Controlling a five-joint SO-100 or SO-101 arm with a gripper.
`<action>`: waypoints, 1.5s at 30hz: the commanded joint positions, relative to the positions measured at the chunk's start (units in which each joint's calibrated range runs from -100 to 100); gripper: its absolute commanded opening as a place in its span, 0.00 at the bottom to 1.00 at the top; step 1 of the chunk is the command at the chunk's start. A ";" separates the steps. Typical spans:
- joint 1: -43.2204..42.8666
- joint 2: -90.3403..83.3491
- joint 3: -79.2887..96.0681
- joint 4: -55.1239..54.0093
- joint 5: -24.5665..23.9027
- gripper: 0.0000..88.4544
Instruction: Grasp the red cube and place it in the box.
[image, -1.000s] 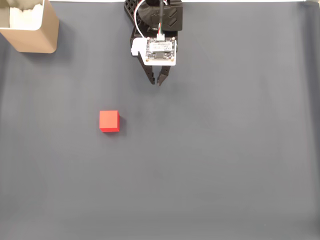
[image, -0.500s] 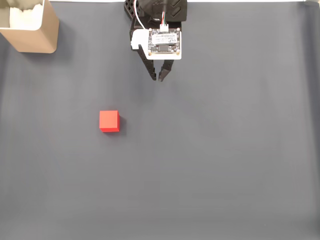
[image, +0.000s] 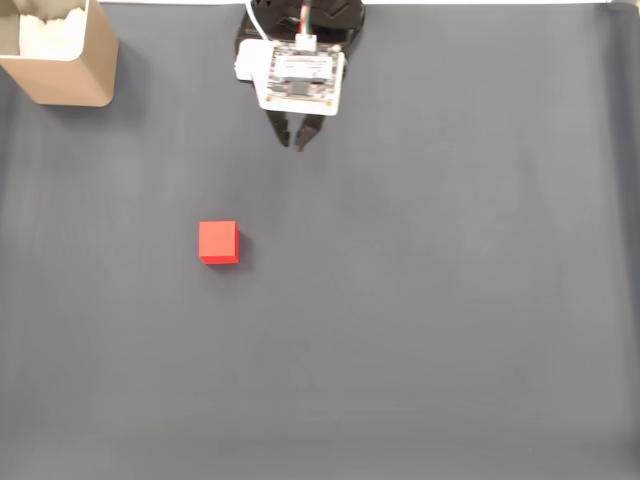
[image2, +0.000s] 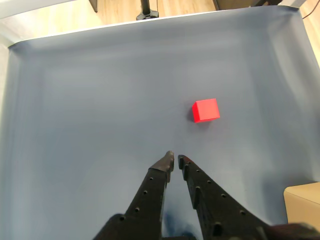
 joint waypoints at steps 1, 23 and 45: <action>4.19 1.30 -4.11 0.23 1.27 0.00; 16.69 10.58 -11.04 -1.82 5.91 0.09; 19.53 17.68 -10.68 -15.59 11.09 0.27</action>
